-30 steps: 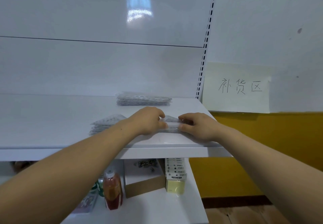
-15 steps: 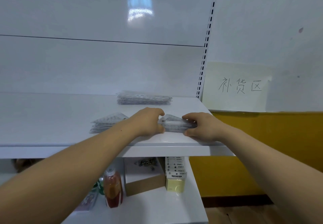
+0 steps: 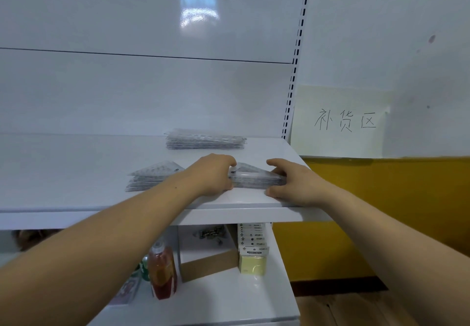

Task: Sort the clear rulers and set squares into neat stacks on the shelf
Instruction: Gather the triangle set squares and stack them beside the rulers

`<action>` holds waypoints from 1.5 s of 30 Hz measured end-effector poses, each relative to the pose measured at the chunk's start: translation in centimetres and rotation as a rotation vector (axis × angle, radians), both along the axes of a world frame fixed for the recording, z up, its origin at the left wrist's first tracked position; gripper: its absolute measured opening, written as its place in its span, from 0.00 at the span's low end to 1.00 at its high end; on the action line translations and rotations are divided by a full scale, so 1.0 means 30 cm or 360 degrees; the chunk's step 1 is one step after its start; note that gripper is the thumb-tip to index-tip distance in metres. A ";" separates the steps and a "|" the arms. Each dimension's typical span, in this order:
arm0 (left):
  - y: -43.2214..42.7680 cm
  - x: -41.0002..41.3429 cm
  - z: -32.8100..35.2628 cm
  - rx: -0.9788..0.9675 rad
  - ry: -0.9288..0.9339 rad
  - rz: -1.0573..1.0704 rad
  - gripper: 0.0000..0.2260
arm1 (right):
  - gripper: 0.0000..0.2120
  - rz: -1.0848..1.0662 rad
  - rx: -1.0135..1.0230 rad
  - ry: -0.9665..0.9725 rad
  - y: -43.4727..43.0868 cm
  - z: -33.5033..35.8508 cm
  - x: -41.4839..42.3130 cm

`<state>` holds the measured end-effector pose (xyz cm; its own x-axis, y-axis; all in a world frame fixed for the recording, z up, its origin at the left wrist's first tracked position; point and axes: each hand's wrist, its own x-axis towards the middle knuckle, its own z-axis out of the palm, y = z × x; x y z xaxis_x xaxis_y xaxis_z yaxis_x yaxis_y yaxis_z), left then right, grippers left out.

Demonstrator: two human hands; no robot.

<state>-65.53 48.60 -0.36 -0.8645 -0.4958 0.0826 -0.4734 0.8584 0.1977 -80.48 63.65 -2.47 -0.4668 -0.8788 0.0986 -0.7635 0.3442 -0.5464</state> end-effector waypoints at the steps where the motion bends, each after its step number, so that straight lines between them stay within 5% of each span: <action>1: -0.001 0.001 0.000 -0.0011 -0.0008 0.0000 0.23 | 0.32 -0.0017 0.0015 0.0011 0.013 0.003 -0.006; 6: 0.000 0.004 0.007 -0.0004 0.0008 -0.0004 0.23 | 0.20 -0.0138 -0.0040 0.0166 0.052 -0.003 -0.034; 17: 0.002 -0.003 0.008 0.0004 0.0062 -0.0003 0.21 | 0.17 -0.0135 -0.0085 0.0189 0.060 -0.010 -0.027; 30: -0.124 0.212 0.053 0.0075 -0.0069 0.0191 0.43 | 0.36 0.0227 0.0193 0.0361 -0.184 0.101 0.137; 38: -0.291 0.453 -0.001 0.0255 -0.0054 0.0375 0.42 | 0.43 0.0440 0.0420 0.0565 -0.388 0.095 0.313; 45: -0.335 0.467 -0.041 0.0266 0.0057 0.0208 0.37 | 0.44 0.0249 0.0479 0.0444 -0.380 0.073 0.291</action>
<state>-51.51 38.56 -1.59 -0.7898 -0.6131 0.0193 -0.5689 0.7440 0.3505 -71.74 52.24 -0.28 -0.3175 -0.9458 -0.0689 -0.9233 0.3249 -0.2049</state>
